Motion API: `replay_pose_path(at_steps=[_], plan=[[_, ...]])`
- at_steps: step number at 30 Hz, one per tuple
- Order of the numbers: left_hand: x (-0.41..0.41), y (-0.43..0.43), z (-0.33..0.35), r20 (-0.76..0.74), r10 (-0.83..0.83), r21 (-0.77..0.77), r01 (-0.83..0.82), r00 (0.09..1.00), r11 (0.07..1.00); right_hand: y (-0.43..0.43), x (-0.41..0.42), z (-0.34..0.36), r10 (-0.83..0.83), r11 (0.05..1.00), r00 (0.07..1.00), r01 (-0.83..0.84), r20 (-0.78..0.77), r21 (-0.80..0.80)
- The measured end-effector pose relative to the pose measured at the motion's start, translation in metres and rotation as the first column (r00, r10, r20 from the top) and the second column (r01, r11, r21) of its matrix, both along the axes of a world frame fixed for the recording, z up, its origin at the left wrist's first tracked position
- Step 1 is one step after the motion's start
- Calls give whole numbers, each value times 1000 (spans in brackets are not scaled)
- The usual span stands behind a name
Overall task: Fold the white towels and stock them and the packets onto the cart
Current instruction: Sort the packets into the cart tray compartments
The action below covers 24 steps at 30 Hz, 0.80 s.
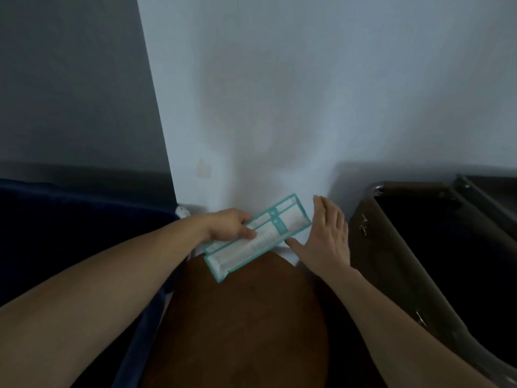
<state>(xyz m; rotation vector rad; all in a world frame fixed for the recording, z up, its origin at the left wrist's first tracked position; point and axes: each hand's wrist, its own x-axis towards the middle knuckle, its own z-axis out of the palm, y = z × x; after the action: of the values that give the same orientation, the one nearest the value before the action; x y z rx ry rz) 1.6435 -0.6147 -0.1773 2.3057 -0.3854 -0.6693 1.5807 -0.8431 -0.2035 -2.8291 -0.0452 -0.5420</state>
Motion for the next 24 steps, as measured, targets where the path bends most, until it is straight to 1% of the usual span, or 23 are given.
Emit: replay_pose_path(at_steps=[2, 3, 5, 6, 9, 10, 12, 14, 15, 16, 17, 18, 19, 20, 21, 22, 23, 24], plan=[[-8, -9, 11, 43, -177, 180, 167, 983, 970, -8, -12, 9, 130, 979, 985, -145, -116, -141], [-12, -17, 15, 49, -263, 263, 242, 963, 934, -11, -18, 13, 160, 957, 964, -205, -211, -207], [-21, -38, 23, 61, -412, 381, 361, 909, 851, -20, -32, 23, 136, 936, 912, -246, -386, -251], [-27, -50, 27, 65, -478, 422, 410, 876, 808, -26, -38, 29, 104, 943, 884, -233, -455, -237], [-45, -84, 35, 65, -622, 504, 513, 780, 695, -45, -67, 39, 77, 987, 796, -145, -600, -66], [-50, -95, 37, 76, -652, 520, 528, 755, 672, -54, -76, 40, 71, 994, 779, -108, -622, -22], [-59, -115, 40, 146, -677, 536, 518, 721, 667, -72, -94, 45, 29, 999, 792, -13, -610, 30], [-66, -133, 46, 279, -640, 523, 446, 716, 726, -91, -110, 56, -28, 990, 815, 104, -579, 99], [-68, -143, 49, 376, -600, 510, 383, 706, 770, -100, -118, 61, -49, 973, 821, 167, -569, 157], [-70, -153, 53, 500, -544, 480, 307, 674, 822, -110, -127, 67, -63, 946, 829, 227, -556, 231], [-73, -164, 57, 626, -465, 425, 225, 626, 876, -120, -135, 73, -78, 906, 842, 283, -534, 315], [-77, -176, 62, 728, -357, 338, 146, 586, 930, -130, -144, 79, -95, 853, 860, 330, -501, 405], [-81, -189, 66, 775, -225, 221, 81, 590, 972, -141, -152, 84, -115, 791, 880, 362, -460, 494], [-88, -203, 72, 782, -92, 96, 26, 617, 995, -153, -160, 89, -141, 720, 897, 384, -420, 579], [-93, -220, 76, 752, 25, -10, -27, 659, 1000, -166, -169, 93, -169, 642, 906, 400, -388, 654], [-99, -239, 79, 688, 122, -99, -75, 715, 992, -180, -177, 97, -200, 565, 909, 413, -366, 714], [-104, -259, 81, 594, 192, -182, -101, 782, 978, -194, -187, 99, -231, 493, 909, 418, -348, 763], [-113, -281, 86, 460, 229, -286, -101, 858, 953, -209, -197, 102, -254, 425, 912, 405, -323, 810]])
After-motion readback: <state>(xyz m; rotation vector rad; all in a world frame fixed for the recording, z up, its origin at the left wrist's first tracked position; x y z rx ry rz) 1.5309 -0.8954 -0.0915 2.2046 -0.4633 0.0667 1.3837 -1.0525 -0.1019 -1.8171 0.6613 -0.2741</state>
